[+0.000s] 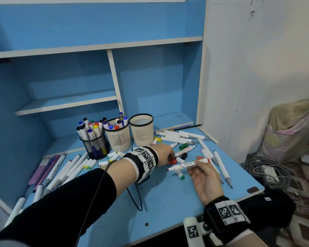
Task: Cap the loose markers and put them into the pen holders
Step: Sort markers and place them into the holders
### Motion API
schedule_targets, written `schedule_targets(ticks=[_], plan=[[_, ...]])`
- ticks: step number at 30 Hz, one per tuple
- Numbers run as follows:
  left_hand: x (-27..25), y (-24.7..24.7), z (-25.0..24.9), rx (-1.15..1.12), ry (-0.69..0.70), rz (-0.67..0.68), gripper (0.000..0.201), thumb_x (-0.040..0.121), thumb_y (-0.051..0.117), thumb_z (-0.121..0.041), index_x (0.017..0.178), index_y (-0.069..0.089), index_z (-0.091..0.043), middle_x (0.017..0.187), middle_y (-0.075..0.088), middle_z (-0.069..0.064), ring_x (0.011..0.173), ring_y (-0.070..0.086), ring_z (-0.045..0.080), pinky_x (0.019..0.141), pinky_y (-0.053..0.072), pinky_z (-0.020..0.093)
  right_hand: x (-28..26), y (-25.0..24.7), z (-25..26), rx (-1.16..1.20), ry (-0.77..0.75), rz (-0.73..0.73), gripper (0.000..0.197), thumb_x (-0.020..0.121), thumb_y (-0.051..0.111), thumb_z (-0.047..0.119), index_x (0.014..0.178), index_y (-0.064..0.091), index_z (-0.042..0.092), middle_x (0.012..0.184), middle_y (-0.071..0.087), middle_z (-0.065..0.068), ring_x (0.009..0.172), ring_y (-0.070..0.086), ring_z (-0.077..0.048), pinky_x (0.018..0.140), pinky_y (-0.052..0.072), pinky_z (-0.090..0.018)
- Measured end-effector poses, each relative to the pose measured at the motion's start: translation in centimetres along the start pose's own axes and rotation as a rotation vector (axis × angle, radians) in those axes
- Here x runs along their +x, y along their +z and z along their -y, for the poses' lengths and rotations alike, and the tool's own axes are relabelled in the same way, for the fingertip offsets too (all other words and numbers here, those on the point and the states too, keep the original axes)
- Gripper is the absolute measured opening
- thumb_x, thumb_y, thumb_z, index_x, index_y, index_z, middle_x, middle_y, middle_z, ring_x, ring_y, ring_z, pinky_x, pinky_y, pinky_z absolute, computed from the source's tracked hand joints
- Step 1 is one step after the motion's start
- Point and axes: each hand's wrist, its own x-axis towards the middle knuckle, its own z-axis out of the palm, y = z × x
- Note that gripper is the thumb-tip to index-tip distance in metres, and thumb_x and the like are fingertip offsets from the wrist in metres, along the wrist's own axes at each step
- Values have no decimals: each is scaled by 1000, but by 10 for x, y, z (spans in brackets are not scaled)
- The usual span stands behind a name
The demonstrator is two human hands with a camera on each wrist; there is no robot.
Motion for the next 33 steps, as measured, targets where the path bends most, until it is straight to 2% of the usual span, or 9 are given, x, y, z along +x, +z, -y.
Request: schedule_targets(ticks=[5, 9, 16, 19, 21, 24, 26, 28, 33], plan=[[-4, 6, -5, -11, 2, 25, 24, 87, 61, -20, 110, 68, -15, 110, 67, 6, 100, 61, 24, 84, 49, 30, 0, -1, 0, 3, -12, -4, 16, 90, 47, -1, 87, 59, 10, 59, 60, 0, 55, 59, -12, 55, 51, -22], [-13, 13, -3, -1, -30, 9, 30, 85, 64, -32, 106, 69, -11, 104, 69, 9, 95, 62, 25, 80, 49, 30, 0, 0, 0, -8, -23, -6, 18, 90, 47, -1, 87, 59, 11, 59, 60, 0, 55, 58, -12, 57, 49, -22], [-41, 17, 7, -196, -88, -176, 21, 85, 65, -21, 102, 68, -9, 104, 67, 7, 97, 61, 21, 84, 50, 29, 1, -3, -2, -39, -30, 10, 16, 90, 49, -1, 85, 58, 11, 62, 63, -1, 59, 61, -13, 57, 53, -21], [-57, 19, 14, -290, -111, -226, 20, 84, 67, -21, 102, 70, -14, 102, 69, 4, 89, 59, 14, 80, 47, 23, 2, -4, -3, -33, -38, 21, 16, 90, 49, -1, 85, 58, 12, 62, 64, -1, 59, 62, -13, 57, 54, -21], [-66, 20, 19, -351, -122, -252, 20, 82, 68, -19, 102, 71, -15, 98, 69, 2, 83, 56, 10, 77, 46, 21, 2, -4, -3, -40, -45, 37, 10, 85, 56, 1, 86, 59, 11, 63, 65, -1, 60, 63, -14, 58, 54, -21], [-80, 20, 23, -410, -134, -288, 22, 82, 69, -19, 104, 71, -16, 87, 63, -6, 78, 52, 6, 69, 39, 13, 2, -4, -4, -51, -61, 64, 20, 69, 69, 9, 87, 59, 10, 65, 66, -2, 60, 64, -14, 59, 55, -21], [-87, 21, 24, -435, -136, -310, 22, 82, 69, -20, 104, 71, -17, 86, 61, -8, 79, 52, 5, 70, 37, 13, 1, -4, -4, -60, -66, 67, 10, 83, 58, 1, 87, 59, 10, 65, 67, -2, 61, 64, -14, 60, 55, -21], [-93, 23, 24, -470, -138, -322, 21, 83, 69, -20, 104, 72, -19, 86, 63, -8, 80, 53, 5, 73, 39, 16, 2, -6, -5, -63, -64, 78, 15, 90, 50, -2, 86, 59, 9, 65, 67, -3, 61, 64, -14, 59, 55, -21], [-100, 27, 15, -525, -126, -339, 23, 83, 70, -21, 106, 71, -20, 85, 62, -9, 79, 54, 7, 75, 44, 19, 0, -5, -4, -66, -45, 130, 12, 86, 53, -3, 86, 58, 8, 67, 67, -4, 61, 64, -15, 60, 55, -22]])
